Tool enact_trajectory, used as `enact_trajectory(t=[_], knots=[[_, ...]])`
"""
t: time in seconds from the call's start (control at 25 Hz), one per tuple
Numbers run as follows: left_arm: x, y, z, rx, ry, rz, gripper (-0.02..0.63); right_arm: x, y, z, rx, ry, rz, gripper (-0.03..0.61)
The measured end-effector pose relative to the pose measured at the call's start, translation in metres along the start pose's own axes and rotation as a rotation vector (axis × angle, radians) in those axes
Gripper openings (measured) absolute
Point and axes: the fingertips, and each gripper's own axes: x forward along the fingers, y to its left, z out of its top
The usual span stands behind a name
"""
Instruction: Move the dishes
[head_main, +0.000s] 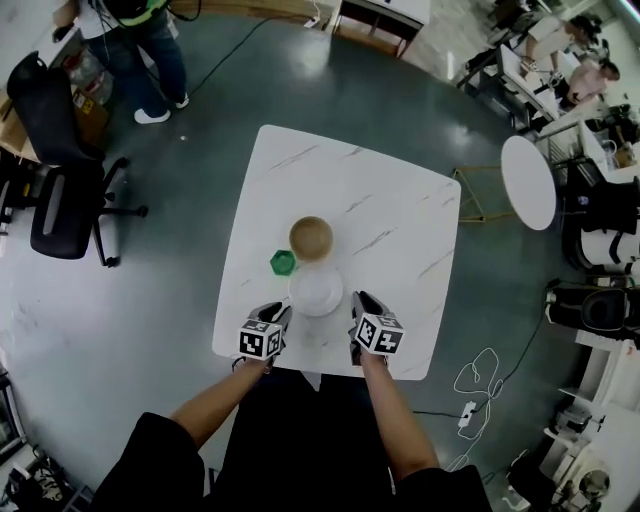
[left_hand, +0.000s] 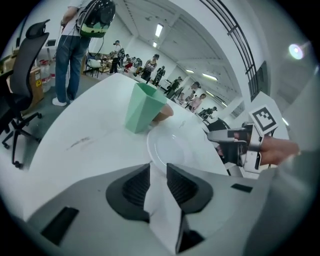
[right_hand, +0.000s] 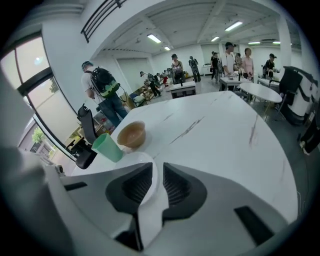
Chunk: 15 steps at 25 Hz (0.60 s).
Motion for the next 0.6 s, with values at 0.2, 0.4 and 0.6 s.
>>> enact_trajectory(t=[0.2,0.4,0.6], knots=[[-0.026,-0.019,0.002,0.055,-0.111,0.021,0.019,-0.064,0.016,-0.013,0.053,-0.061,0.094,0.031],[-0.08,-0.061,0.009,0.014,-0.278,0.098,0.017,-0.126,0.056,-0.008,-0.134,-0.184,0.226,0.017],[-0.116,-0.144,-0.019,0.106,-0.4,0.166,0.018,-0.195,0.045,-0.012,-0.305,-0.279,0.253,0.017]])
